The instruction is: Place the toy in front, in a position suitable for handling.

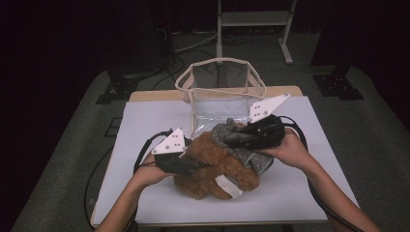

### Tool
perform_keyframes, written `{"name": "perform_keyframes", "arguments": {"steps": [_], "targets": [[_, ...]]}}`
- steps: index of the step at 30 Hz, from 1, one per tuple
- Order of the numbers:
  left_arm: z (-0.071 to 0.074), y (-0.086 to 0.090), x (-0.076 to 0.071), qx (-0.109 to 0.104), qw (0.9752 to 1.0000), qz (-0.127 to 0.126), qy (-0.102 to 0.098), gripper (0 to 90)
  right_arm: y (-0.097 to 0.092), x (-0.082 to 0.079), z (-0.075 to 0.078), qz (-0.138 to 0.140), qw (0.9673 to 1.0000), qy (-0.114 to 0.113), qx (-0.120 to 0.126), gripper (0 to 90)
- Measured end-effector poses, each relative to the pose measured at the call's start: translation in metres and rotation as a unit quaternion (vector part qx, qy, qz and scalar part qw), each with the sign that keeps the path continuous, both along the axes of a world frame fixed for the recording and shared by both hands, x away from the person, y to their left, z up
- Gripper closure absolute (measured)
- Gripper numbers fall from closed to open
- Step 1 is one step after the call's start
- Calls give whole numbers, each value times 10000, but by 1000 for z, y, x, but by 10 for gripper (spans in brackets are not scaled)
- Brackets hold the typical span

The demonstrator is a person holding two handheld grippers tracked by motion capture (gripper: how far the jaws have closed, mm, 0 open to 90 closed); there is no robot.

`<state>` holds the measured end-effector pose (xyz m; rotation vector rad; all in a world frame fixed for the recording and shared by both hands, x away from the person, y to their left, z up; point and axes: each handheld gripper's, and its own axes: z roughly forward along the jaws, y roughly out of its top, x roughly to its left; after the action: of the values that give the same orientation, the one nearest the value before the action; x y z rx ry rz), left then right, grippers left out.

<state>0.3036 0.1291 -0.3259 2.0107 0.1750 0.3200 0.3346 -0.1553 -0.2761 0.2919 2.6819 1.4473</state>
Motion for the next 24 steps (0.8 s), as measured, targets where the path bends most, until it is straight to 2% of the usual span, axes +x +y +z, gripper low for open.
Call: {"name": "perform_keyframes", "arguments": {"steps": [5,8,14,17,19,20,24], "targets": [[-2,-2,2,-48,10000,-11,85,431,-22,0,-21,-160,9994,294,-3,747],[-1,-9,5,29,9999,-77,95,431,-35,-2,-28,-287,9988,394,-17,747],[4,-40,13,294,9989,-348,133,433,-53,-8,-24,-414,9984,372,-17,747],[2,-64,17,541,9968,-561,189,432,-64,-13,-24,-484,9982,355,-22,747],[-3,-83,19,813,9940,-682,250,429,-73,-16,-27,-541,9978,380,-13,746],[-6,-90,20,865,9935,-696,258,428,-79,-18,-31,-601,9974,408,-19,746],[-15,-118,23,1260,9886,-758,313,395,-98,-18,-49,-814,9950,575,-40,745]]}}
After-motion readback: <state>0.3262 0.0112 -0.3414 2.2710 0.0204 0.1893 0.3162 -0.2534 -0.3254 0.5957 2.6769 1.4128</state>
